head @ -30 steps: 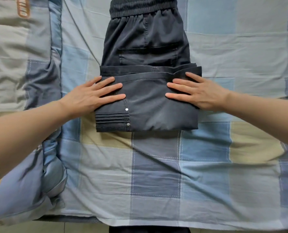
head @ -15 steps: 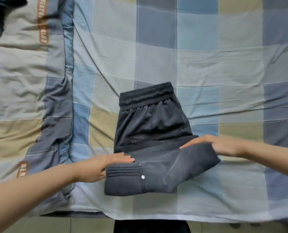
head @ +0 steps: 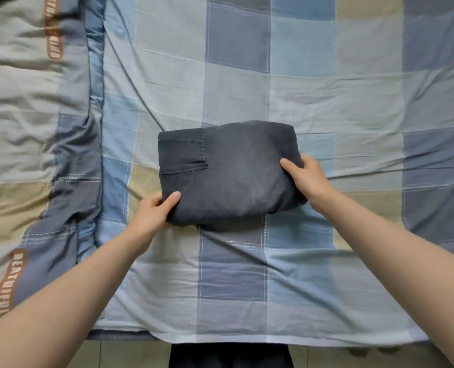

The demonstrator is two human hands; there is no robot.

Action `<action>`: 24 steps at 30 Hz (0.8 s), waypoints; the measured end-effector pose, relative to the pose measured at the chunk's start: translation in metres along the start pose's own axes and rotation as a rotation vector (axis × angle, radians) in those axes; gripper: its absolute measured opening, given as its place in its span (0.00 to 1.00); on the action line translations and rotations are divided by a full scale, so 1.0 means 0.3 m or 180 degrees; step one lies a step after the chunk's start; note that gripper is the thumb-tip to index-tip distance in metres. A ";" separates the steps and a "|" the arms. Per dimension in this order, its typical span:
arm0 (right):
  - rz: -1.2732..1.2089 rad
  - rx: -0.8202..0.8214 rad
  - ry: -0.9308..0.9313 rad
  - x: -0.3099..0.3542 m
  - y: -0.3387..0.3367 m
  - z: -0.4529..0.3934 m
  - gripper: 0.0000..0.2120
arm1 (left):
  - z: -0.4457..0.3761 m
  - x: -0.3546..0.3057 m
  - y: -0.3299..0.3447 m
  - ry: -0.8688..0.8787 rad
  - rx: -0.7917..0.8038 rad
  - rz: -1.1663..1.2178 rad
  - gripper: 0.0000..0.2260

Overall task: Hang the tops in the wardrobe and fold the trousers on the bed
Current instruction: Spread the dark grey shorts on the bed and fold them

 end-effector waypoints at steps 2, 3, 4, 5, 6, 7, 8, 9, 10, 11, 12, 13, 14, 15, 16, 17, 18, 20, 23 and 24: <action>0.0145 -0.0284 -0.0258 0.004 -0.007 -0.003 0.05 | 0.024 0.012 -0.026 -0.0034 -0.0016 0.0109 0.10; 0.0265 -0.0309 -0.0294 0.005 -0.006 -0.006 0.06 | 0.033 0.023 -0.038 0.0002 0.0023 0.0020 0.14; 0.0439 -0.0227 -0.0252 -0.008 -0.004 -0.007 0.08 | 0.045 0.044 -0.048 -0.0032 0.0023 -0.0178 0.18; 0.0585 -0.0068 -0.0089 -0.022 -0.001 -0.009 0.07 | 0.043 0.062 -0.055 -0.0018 0.0035 -0.0340 0.19; 0.0633 0.0115 0.0126 -0.043 0.002 -0.010 0.06 | 0.047 0.069 -0.056 -0.0063 -0.0011 -0.0458 0.16; 0.0562 0.0231 0.0343 -0.054 0.002 -0.007 0.06 | 0.045 0.075 -0.056 -0.0074 -0.0089 -0.0532 0.11; 0.0388 0.0256 0.0499 -0.058 -0.001 -0.007 0.08 | 0.041 0.070 -0.056 -0.0091 -0.0172 -0.0458 0.10; 0.0186 0.0224 0.0597 -0.052 -0.005 -0.005 0.11 | 0.033 0.063 -0.050 -0.0067 -0.0226 -0.0189 0.19; 0.0047 0.0201 0.0612 -0.044 -0.009 -0.008 0.14 | 0.029 0.048 -0.036 -0.0081 -0.0343 0.0136 0.26; -0.0079 0.0219 0.0615 -0.033 -0.009 -0.009 0.17 | 0.020 0.035 -0.025 -0.0038 -0.0487 0.0332 0.29; -0.0205 0.0289 0.0596 -0.025 -0.005 -0.011 0.18 | 0.015 0.015 -0.008 0.0007 -0.0616 0.0411 0.27; -0.0316 0.0389 0.0583 -0.014 0.008 -0.008 0.18 | 0.007 0.003 0.017 0.0022 -0.0698 0.0393 0.23; -0.0384 0.0483 0.0562 -0.011 0.023 -0.005 0.17 | -0.001 -0.003 0.036 0.0035 -0.0743 0.0370 0.19; -0.0397 0.0539 0.0539 -0.005 0.039 0.000 0.17 | -0.005 -0.012 0.059 0.0050 -0.0786 0.0349 0.17; -0.0341 0.0539 0.0490 -0.006 0.053 0.000 0.17 | -0.007 -0.017 0.077 0.0061 -0.0860 0.0348 0.18; -0.0251 0.0521 0.0437 -0.006 0.065 0.002 0.16 | -0.012 -0.015 0.089 0.0085 -0.0977 0.0419 0.19; -0.0156 0.0466 0.0393 -0.012 0.076 0.000 0.15 | -0.017 -0.014 0.097 0.0129 -0.1100 0.0501 0.19; -0.0037 0.0271 0.0368 -0.026 0.084 0.008 0.15 | -0.003 -0.012 0.105 0.0265 -0.1347 0.0633 0.18; 0.0046 -0.0234 0.0153 -0.034 0.072 0.039 0.08 | 0.041 -0.021 0.117 0.0592 -0.1609 0.0695 0.13; 0.0050 -0.0356 0.0036 -0.032 0.060 0.059 0.06 | 0.066 -0.028 0.122 0.0697 -0.1692 0.0694 0.11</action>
Point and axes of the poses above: each hand's wrist, its own z-axis away from the middle knuckle, its own y-axis out of the palm, x = y × z, the point moved 3 cm from there along -z, towards the middle knuckle, and after that the axes turned 11 degrees about z, right-handed, at the moved point
